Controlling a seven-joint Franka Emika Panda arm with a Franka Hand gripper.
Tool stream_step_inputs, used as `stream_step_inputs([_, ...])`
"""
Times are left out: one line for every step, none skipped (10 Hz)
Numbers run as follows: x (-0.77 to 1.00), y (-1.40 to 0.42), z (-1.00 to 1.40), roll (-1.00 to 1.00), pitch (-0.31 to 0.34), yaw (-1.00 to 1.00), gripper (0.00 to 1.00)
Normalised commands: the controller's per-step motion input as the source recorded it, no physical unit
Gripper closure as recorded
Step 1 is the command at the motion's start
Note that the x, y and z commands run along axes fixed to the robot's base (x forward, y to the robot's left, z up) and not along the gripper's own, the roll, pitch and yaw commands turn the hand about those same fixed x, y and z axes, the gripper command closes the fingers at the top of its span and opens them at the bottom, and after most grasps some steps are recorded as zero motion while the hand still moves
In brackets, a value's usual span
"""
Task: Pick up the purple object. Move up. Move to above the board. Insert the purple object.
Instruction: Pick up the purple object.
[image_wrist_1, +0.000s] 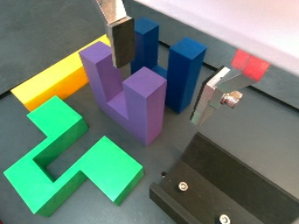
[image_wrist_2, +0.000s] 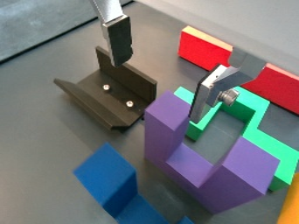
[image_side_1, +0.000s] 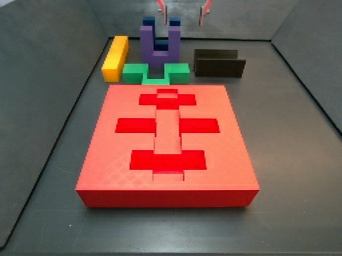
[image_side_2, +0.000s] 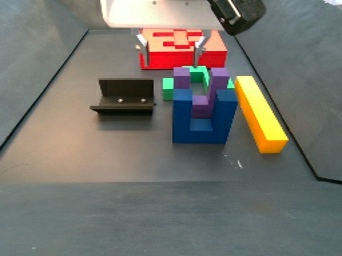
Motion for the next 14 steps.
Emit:
stream_step_inputs([-0.13,0.00,-0.10,0.15,0.000,0.15,0.00])
stream_step_inputs([-0.09,0.00,-0.11,0.16,0.000,0.12,0.00])
stream_step_inputs([0.00,0.02,-0.15,0.17,0.003,0.07,0.00])
stream_step_inputs([0.00,0.03,-0.24,0.18,0.026,0.01,0.00])
stream_step_inputs([0.03,0.04,-0.23,0.17,0.050,0.00,0.00])
stream_step_inputs([0.06,0.03,-0.21,0.16,0.057,0.00,0.00])
stream_step_inputs([0.00,0.03,-0.21,0.17,0.046,0.00,0.00])
stream_step_inputs([0.00,0.03,-0.21,0.16,0.037,0.01,0.00])
stream_step_inputs([0.00,0.03,-0.25,0.17,0.040,0.02,0.00])
stream_step_inputs([0.00,0.03,-0.26,0.18,0.043,0.03,0.00])
stream_step_inputs([0.00,0.00,-0.20,0.13,0.039,0.00,0.00])
stream_step_inputs([0.00,0.00,-0.13,0.07,0.023,0.00,0.00])
stream_step_inputs([0.00,0.00,0.00,0.00,0.000,0.00,0.00])
stream_step_inputs([0.00,0.00,0.00,0.00,0.000,0.00,1.00])
